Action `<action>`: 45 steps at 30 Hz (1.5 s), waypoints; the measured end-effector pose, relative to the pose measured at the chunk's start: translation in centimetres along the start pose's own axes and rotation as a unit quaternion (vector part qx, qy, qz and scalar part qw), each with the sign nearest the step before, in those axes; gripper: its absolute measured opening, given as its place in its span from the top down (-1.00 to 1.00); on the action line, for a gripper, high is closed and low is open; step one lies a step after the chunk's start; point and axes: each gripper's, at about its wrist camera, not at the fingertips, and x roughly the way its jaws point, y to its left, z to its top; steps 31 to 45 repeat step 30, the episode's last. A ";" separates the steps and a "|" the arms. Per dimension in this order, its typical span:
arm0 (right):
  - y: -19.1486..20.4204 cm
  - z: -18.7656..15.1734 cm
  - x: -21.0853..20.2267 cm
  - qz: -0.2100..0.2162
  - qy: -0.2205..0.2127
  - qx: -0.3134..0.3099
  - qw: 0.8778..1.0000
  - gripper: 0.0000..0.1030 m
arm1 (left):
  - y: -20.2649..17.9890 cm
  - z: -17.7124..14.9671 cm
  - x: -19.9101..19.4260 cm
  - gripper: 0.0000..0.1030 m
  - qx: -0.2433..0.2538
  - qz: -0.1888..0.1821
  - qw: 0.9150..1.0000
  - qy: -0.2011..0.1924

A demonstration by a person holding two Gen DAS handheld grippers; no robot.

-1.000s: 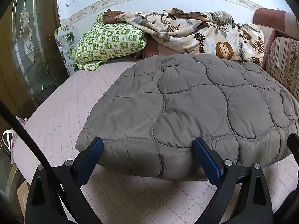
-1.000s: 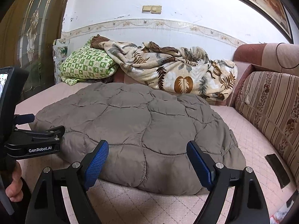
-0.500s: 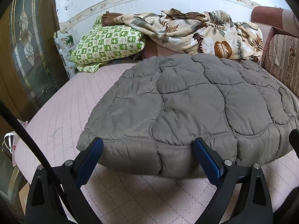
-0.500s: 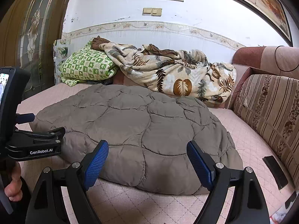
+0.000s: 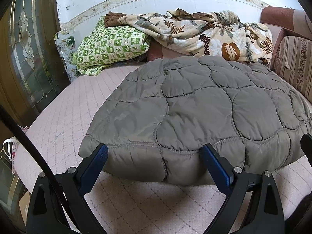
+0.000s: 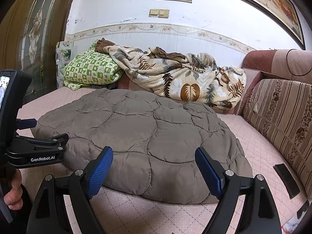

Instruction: Fold large clothes

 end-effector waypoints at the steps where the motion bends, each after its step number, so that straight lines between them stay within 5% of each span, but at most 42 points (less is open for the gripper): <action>1: 0.0 0.0 0.0 0.000 0.001 0.000 1.000 -0.73 | 0.0 0.0 0.0 -0.87 0.000 0.000 1.000 0.000; 45: -0.8 0.2 -0.1 0.000 -0.002 0.002 1.000 -0.73 | 1.1 0.3 -0.5 -0.87 -0.016 -0.019 1.000 0.009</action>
